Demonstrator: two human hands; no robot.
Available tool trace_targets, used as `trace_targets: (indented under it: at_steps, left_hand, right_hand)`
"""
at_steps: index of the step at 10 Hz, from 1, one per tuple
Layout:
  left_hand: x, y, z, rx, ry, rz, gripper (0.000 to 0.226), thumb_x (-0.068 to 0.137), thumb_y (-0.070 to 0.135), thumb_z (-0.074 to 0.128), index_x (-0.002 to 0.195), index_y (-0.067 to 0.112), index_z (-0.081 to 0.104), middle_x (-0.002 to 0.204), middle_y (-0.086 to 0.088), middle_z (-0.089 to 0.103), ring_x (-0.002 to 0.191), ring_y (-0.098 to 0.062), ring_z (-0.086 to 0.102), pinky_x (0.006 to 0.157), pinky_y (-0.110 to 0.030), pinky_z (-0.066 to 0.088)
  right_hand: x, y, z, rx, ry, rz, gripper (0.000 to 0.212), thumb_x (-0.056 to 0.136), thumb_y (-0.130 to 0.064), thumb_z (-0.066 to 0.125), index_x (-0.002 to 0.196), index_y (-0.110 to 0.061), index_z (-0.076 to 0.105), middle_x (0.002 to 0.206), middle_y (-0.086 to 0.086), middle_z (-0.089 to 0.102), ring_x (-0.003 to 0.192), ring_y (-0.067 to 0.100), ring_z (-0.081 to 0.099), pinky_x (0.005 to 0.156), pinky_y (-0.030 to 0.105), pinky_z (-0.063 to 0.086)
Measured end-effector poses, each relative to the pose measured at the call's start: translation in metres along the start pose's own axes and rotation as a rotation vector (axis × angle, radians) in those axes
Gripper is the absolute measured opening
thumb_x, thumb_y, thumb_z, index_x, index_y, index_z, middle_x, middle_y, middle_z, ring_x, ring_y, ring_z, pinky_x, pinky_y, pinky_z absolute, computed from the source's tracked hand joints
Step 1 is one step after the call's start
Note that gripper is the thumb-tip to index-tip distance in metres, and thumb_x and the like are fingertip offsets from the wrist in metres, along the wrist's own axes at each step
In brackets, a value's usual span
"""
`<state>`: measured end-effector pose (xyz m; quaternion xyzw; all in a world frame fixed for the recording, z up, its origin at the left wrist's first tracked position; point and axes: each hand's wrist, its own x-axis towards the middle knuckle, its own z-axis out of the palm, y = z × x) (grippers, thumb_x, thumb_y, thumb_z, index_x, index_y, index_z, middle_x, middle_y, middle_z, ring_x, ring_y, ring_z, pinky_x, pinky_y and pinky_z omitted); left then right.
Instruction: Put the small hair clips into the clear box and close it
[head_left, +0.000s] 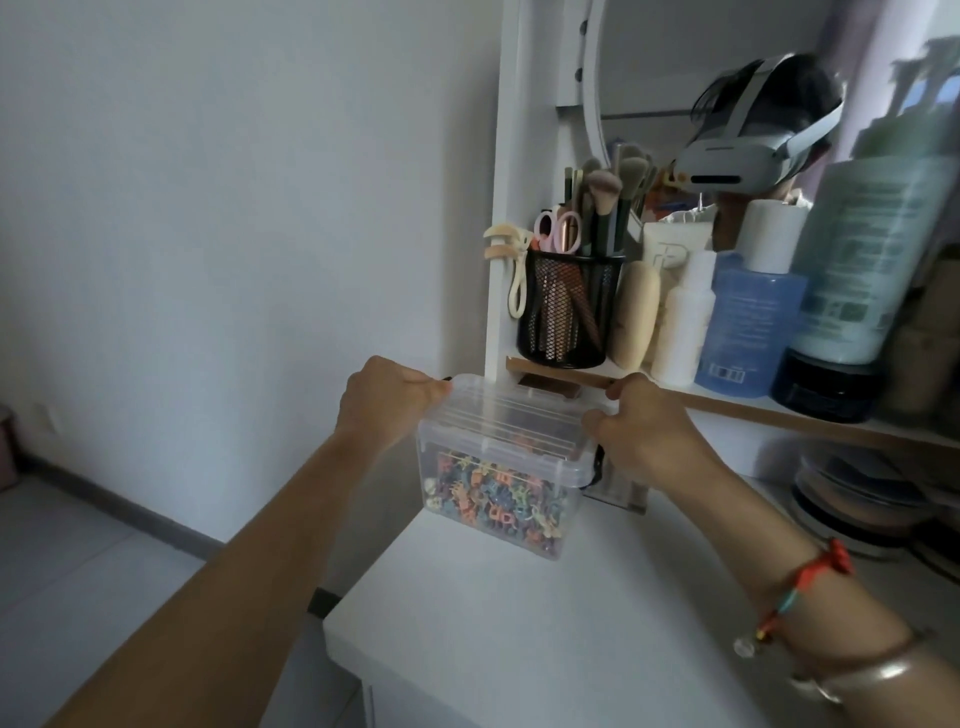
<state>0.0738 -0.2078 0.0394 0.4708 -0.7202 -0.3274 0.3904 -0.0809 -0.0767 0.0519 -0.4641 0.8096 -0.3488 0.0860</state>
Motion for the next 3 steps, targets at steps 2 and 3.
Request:
trace_targets:
  at_steps: [2, 3]
  left_hand:
    - [0.001, -0.004, 0.006, -0.216, 0.054, -0.107, 0.029, 0.086, 0.034, 0.060, 0.082, 0.008, 0.069, 0.076, -0.006, 0.063, 0.086, -0.029, 0.061, 0.083, -0.034, 0.047]
    - [-0.007, -0.006, 0.003, -0.502, 0.231, -0.195, 0.017, 0.093, 0.031, 0.046, 0.099, 0.017, 0.053, 0.081, 0.001, 0.057, 0.082, -0.023, 0.057, 0.079, -0.034, 0.042]
  right_hand:
    - [0.002, 0.004, 0.001, -0.005, -0.016, -0.019, 0.036, 0.093, -0.028, 0.045, 0.118, -0.002, 0.044, 0.087, 0.006, 0.052, 0.073, 0.016, 0.048, 0.050, 0.021, 0.032]
    - [-0.008, 0.002, -0.017, 0.152, 0.107, 0.025, 0.044, 0.092, -0.040, 0.044, 0.122, -0.008, 0.042, 0.086, 0.003, 0.050, 0.068, 0.013, 0.049, 0.054, 0.026, 0.038]
